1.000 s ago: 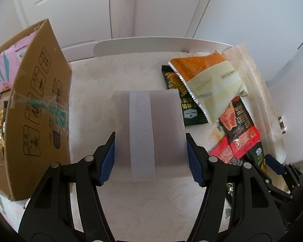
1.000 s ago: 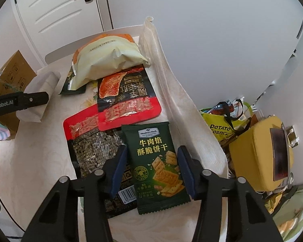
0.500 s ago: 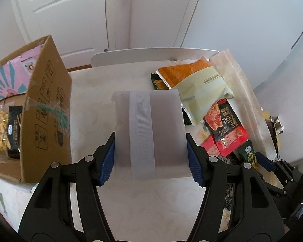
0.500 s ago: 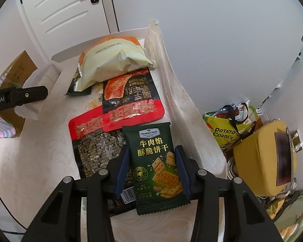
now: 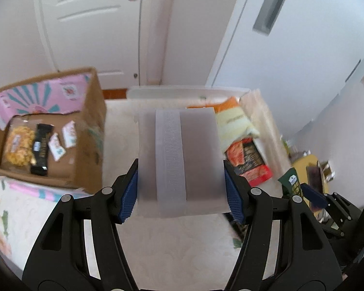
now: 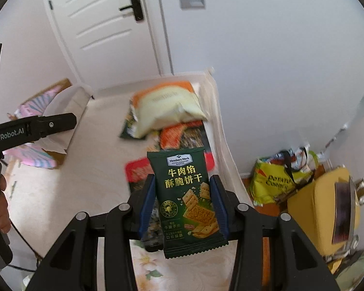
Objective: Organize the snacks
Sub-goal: 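Grasp the white pack with the left gripper while the right gripper grasps the green cracker packet, then carry the white pack and green packet into the box and open both grippers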
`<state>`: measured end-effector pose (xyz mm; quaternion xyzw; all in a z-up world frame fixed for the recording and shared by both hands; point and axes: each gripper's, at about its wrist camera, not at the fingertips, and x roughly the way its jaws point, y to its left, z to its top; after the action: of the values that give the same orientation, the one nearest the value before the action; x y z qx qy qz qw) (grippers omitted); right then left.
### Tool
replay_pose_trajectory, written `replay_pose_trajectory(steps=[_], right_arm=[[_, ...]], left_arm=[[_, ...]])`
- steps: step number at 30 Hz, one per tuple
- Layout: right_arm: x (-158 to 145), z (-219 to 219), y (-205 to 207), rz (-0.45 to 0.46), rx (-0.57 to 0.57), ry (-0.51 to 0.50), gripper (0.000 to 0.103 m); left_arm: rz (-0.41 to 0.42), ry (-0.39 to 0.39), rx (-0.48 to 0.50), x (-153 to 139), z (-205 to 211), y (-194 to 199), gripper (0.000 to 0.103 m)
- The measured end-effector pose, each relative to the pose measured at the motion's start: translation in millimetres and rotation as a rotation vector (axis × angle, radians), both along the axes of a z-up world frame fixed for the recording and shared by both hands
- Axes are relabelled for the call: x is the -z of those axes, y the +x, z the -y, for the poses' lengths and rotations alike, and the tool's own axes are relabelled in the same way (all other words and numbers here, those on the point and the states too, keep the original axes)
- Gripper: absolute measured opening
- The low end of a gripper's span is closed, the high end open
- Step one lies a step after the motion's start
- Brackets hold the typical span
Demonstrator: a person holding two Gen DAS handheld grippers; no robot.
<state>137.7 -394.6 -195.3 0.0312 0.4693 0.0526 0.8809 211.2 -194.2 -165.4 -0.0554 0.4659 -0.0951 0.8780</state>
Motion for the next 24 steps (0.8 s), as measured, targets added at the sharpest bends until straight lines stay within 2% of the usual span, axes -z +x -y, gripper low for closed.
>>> replay_pose_trajectory(steps=[7,12,18,24], right_arm=[[-45.1,-17.0,3.1,0.089,-0.145,0.031,0.041],[-65.1,-40.9,11.9,0.128,-0.228,0.052,0.041],[-75.8,-81.0,25.4,0.131,-0.274,0.077,0.041],[-80.3,-137.0,39.8,0.13,-0.289,0.079,0.041]], left_arm=[[0.102,-0.021,-0.124,-62.5,-33.3,-20.2,0.06],[0.117,-0.02,-0.193,-85.2,-80.0,-19.9,0.06],[0.095,0.006,-0.256,-84.8,-149.7,-2.3,0.06],[0.03,0.031,-0.266,-62.1,-211.0,23.3,0.06]])
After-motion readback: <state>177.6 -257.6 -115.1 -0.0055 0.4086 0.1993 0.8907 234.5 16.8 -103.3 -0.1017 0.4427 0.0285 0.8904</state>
